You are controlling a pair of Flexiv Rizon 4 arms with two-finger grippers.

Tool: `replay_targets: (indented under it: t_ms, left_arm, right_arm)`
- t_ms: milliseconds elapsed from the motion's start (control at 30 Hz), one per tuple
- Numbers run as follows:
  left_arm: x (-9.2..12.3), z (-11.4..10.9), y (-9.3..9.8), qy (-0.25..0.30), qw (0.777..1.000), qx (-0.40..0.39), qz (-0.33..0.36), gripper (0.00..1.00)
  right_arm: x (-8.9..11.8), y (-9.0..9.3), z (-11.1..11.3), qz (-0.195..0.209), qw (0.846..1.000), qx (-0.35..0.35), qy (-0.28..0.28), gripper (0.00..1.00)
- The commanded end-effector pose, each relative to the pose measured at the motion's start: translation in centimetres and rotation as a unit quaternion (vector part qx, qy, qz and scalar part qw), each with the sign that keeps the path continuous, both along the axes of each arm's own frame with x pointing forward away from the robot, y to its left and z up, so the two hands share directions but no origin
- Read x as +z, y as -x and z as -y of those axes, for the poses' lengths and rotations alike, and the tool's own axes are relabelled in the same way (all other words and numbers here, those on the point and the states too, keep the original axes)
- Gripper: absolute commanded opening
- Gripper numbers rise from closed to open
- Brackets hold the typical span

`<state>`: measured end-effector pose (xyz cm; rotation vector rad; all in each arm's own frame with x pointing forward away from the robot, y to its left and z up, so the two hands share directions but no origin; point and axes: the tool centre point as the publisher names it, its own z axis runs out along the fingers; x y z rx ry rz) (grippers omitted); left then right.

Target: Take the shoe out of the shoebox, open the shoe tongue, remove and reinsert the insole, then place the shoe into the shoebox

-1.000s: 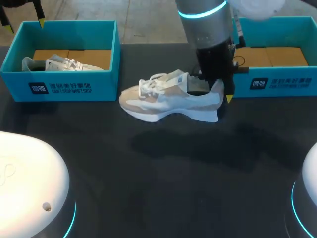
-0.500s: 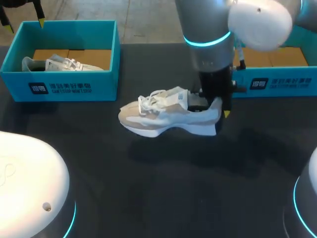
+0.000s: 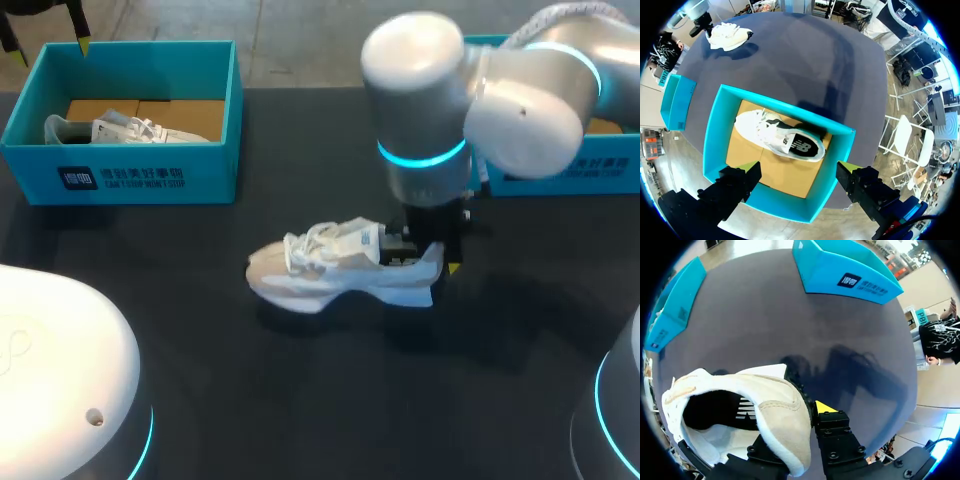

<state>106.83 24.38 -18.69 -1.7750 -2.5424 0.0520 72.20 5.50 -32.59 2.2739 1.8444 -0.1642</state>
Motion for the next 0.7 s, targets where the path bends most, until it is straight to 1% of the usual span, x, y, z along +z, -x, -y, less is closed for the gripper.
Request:
replay_targets:
  t_ms: [33,233,467,700]
  left_arm:
    - [0.1,0.0,0.0,-0.001,1.000,-0.001,0.000,1.00]
    - [0.1,0.0,0.0,-0.001,1.000,-0.001,0.000,1.00]
    - [0.1,0.0,0.0,-0.001,1.000,-0.001,0.000,1.00]
    - [0.1,0.0,0.0,-0.001,1.000,-0.001,0.000,1.00]
  right_arm:
    - [-1.1,0.8,0.0,0.019,1.000,0.009,0.001,0.00]
    - [-2.8,0.7,-0.3,0.022,1.000,0.014,0.009,0.00]
    - [-4.4,0.4,-0.5,0.012,1.000,0.010,0.001,0.00]
    - [-5.1,0.1,-1.2,0.006,1.000,0.015,0.002,0.00]
